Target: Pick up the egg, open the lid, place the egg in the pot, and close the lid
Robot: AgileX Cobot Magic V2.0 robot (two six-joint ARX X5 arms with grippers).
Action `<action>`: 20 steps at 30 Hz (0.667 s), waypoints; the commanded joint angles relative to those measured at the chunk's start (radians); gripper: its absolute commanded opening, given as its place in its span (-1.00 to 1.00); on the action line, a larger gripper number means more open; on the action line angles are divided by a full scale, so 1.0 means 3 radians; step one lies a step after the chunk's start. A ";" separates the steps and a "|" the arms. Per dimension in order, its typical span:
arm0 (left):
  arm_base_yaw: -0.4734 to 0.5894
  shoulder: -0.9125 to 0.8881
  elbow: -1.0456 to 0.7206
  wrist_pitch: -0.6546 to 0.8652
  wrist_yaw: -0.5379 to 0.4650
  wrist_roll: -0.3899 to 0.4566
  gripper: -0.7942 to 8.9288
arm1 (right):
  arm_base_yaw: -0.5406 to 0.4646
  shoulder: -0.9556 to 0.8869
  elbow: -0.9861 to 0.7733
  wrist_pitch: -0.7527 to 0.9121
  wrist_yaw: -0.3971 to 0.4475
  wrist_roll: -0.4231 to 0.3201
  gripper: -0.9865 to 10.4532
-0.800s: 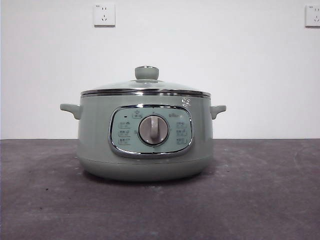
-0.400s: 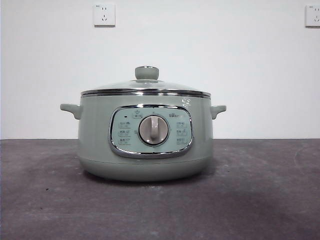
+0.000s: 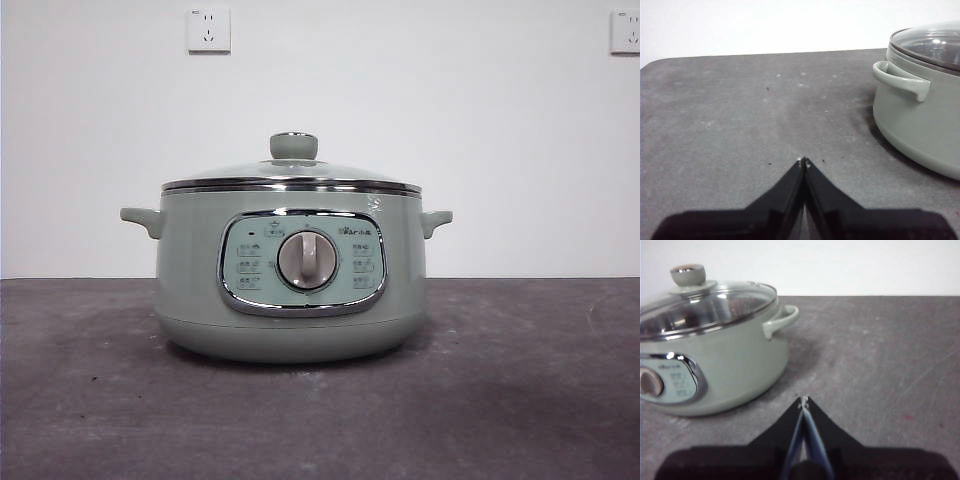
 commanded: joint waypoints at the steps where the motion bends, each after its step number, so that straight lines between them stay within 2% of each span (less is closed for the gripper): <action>1: 0.0008 -0.0009 -0.0047 0.0005 -0.0014 -0.0027 -0.84 | -0.0005 -0.0052 -0.0106 0.0019 0.0009 0.0099 -0.82; 11: 0.0008 -0.0009 -0.0047 0.0008 -0.0013 -0.0027 -0.84 | -0.0003 -0.0123 -0.0150 -0.0037 0.0081 0.0229 -0.82; 20: 0.0008 -0.0009 -0.0047 0.0006 -0.0013 -0.0027 -0.84 | -0.0001 -0.0072 -0.0150 -0.0038 0.0083 0.0228 -0.82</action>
